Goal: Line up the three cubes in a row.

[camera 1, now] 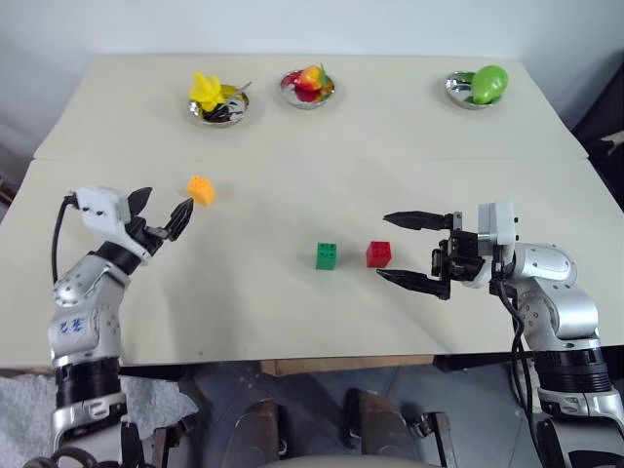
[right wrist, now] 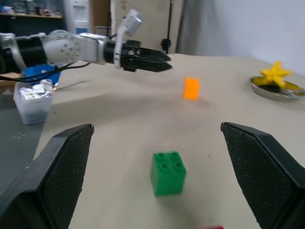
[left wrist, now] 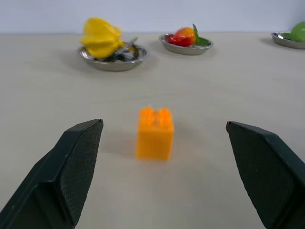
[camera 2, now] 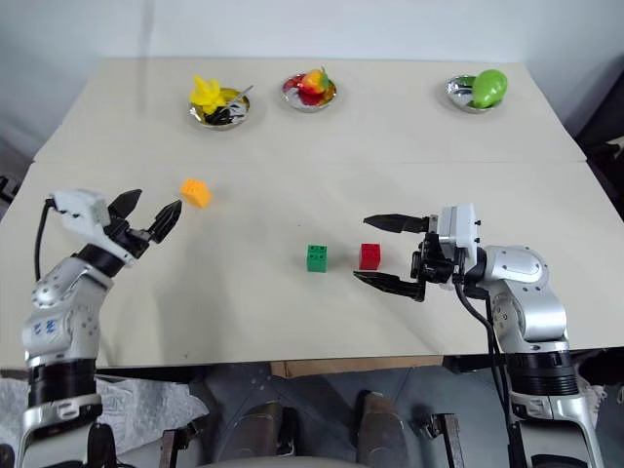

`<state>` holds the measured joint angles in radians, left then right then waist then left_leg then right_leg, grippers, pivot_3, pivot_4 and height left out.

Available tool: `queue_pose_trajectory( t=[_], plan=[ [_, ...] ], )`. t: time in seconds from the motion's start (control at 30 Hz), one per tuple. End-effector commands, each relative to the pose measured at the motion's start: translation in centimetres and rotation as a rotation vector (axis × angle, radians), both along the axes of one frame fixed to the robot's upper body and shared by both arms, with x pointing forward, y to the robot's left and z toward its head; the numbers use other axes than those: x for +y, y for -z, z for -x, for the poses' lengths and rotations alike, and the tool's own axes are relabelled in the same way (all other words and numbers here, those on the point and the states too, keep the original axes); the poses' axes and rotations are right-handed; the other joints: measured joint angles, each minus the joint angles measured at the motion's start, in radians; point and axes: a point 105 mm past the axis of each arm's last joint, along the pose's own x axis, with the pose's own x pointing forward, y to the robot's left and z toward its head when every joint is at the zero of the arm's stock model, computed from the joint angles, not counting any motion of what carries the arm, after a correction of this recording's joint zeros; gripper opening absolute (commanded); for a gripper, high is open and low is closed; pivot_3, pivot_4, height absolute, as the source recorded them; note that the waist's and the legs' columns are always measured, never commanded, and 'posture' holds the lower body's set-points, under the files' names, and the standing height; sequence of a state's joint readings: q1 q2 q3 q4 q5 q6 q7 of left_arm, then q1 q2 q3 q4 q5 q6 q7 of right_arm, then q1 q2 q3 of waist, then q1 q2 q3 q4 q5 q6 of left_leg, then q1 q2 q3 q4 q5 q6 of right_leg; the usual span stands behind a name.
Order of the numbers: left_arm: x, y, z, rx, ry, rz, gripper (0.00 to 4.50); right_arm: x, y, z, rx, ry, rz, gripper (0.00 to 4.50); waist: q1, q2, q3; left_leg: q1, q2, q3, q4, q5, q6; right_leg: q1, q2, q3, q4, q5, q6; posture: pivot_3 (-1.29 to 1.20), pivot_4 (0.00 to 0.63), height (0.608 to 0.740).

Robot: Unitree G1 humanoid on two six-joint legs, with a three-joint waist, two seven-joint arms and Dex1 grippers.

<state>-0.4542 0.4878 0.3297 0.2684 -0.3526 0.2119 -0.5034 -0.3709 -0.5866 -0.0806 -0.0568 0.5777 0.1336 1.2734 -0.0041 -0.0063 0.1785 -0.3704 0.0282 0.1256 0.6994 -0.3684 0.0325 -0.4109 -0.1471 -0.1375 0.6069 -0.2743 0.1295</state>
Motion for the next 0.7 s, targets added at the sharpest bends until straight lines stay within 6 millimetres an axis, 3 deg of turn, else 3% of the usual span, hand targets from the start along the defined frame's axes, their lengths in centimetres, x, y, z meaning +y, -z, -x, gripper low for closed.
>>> queue_pose_trajectory(
  t=[0.03, 0.23, 0.3, 0.5, 0.57, 0.7],
  plan=[
    [-0.6, 0.0, -1.7, 0.022, 0.037, -0.071, 4.36, 0.3, -1.0, 0.7, -0.040, -0.002, -0.011, 4.50, -0.001, 0.000, 0.000, 0.000, 0.000, 0.000, 0.000, 0.000, 0.000, 0.000, 0.000, -0.001, 0.000, 0.000, 0.000, 0.00, 0.150, 0.740],
    [0.8, 0.3, -4.6, 0.087, -0.083, -0.093, 4.22, 0.4, -0.7, 1.0, -0.026, 0.022, -0.017, 4.50, 0.000, 0.000, 0.000, 0.000, 0.001, 0.009, 0.000, 0.000, -0.001, 0.000, 0.000, -0.002, -0.001, 0.000, 0.000, 0.00, 0.150, 0.740],
    [0.7, 0.4, -4.8, 0.090, -0.081, -0.091, 3.80, 0.4, -0.8, 1.1, -0.028, 0.029, -0.019, 4.50, 0.000, 0.000, 0.000, 0.000, 0.001, 0.009, 0.000, 0.000, -0.001, 0.000, 0.000, -0.002, -0.001, 0.000, 0.000, 0.00, 0.150, 0.740],
    [0.2, 0.5, -4.2, 0.081, 0.002, -0.100, 1.93, 0.4, -0.7, 1.4, -0.036, 0.050, -0.028, 4.50, 0.002, -0.001, 0.000, 0.000, 0.001, 0.009, 0.000, 0.000, -0.001, 0.000, 0.000, -0.002, -0.001, 0.000, 0.000, 0.00, 0.150, 0.740],
    [-0.3, -0.2, -3.9, 0.044, 0.084, -0.103, 1.46, 0.2, -0.7, 1.5, -0.035, 0.057, -0.028, 4.50, 0.002, -0.001, 0.000, 0.000, 0.001, 0.009, 0.000, 0.000, -0.001, 0.000, 0.000, -0.002, -0.001, 0.000, 0.000, 0.00, 0.150, 0.740],
    [-2.7, -0.8, -1.5, -0.003, 0.425, -0.177, 1.47, -0.5, -0.6, 1.8, -0.029, 0.072, -0.012, 4.50, 0.001, -0.001, 0.000, 0.000, 0.001, 0.010, 0.000, 0.000, -0.001, 0.000, 0.000, -0.002, -0.001, 0.000, 0.000, 0.00, 0.150, 0.740]
  ],
)
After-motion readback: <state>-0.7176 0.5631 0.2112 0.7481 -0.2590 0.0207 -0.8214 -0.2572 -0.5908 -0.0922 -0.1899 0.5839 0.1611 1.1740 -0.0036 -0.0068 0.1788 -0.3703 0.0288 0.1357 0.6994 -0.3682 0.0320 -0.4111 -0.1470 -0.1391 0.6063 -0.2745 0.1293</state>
